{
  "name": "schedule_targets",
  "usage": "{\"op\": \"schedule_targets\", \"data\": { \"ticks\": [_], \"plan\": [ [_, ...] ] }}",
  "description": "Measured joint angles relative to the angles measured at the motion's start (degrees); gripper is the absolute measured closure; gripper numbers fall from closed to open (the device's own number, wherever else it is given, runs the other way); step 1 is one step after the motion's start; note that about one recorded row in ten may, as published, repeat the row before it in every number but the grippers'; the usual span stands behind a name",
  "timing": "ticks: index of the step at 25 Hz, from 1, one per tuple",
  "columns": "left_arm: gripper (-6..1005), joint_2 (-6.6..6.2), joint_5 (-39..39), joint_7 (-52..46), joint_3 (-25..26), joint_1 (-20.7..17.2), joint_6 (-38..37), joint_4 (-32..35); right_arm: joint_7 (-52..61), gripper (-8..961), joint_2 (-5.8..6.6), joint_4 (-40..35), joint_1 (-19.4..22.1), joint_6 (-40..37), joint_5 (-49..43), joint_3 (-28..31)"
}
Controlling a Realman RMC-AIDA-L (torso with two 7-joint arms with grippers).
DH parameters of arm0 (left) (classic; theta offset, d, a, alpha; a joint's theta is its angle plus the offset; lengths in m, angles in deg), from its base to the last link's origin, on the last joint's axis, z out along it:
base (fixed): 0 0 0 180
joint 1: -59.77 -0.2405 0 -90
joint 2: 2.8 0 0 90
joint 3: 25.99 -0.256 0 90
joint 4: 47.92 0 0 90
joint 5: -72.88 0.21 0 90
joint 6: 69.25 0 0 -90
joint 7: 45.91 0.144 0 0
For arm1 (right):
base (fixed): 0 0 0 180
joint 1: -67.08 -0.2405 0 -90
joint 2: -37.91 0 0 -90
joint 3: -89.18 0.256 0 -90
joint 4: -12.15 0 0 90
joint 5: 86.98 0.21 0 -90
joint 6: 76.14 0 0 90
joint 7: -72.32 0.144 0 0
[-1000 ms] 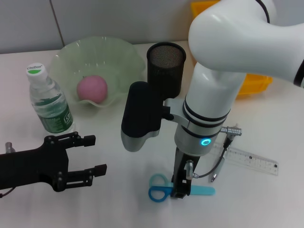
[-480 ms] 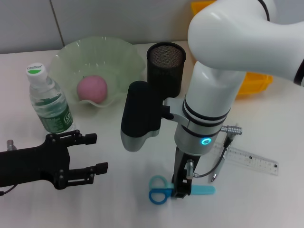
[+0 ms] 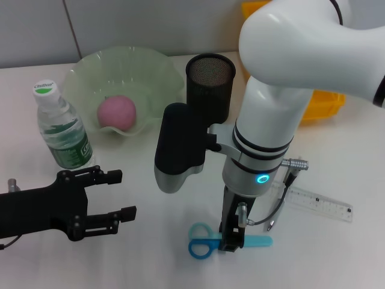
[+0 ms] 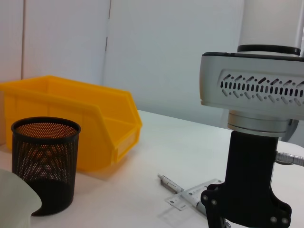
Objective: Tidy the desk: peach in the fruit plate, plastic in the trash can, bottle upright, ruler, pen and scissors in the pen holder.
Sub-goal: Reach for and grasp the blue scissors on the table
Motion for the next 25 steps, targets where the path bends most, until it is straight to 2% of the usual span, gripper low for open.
{"op": "schedule_targets", "data": {
  "ticks": [25],
  "plan": [
    [217,0.0,-0.11,-0.62,0.06,-0.24,-1.23,0.13,-3.08,637,0.0,-0.86,1.09,-1.35,0.04,1.19]
  ]
}}
